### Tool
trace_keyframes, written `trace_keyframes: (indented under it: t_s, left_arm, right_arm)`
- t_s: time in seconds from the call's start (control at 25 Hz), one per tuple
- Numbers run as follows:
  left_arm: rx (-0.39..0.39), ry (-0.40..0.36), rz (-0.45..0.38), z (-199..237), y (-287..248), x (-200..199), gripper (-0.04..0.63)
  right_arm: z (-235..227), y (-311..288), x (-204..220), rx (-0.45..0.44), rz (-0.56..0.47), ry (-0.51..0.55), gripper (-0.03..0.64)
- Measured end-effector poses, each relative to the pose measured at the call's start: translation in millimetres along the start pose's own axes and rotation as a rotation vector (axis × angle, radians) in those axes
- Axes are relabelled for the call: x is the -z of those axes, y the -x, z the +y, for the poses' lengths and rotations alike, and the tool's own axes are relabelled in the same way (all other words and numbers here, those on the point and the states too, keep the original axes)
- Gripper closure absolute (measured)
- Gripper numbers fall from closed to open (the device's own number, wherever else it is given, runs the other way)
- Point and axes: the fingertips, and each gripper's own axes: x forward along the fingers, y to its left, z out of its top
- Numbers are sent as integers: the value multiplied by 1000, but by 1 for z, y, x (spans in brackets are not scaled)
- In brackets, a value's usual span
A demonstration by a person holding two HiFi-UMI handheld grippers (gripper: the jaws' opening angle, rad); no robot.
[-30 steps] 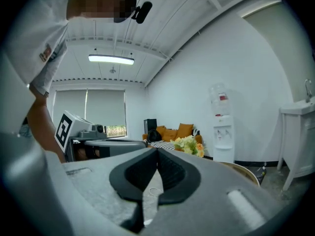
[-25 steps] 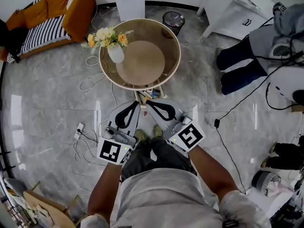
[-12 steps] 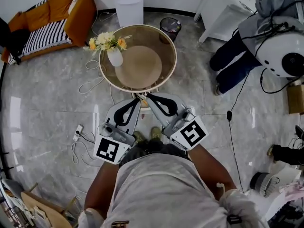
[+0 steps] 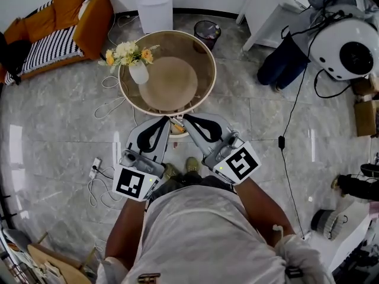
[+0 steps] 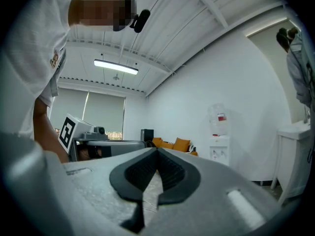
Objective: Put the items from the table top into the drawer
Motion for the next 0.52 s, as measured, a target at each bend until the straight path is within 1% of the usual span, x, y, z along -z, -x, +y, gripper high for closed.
trace_keyframes:
  t_s: [0.16, 0.52]
  left_arm:
    - [10, 7, 12, 3, -3, 4, 595]
    - [12, 17, 1, 17, -9, 7, 595]
  right_arm:
    - [-4, -3, 2, 6, 4, 3, 617]
    - [-9, -10, 11, 14, 20, 4, 617]
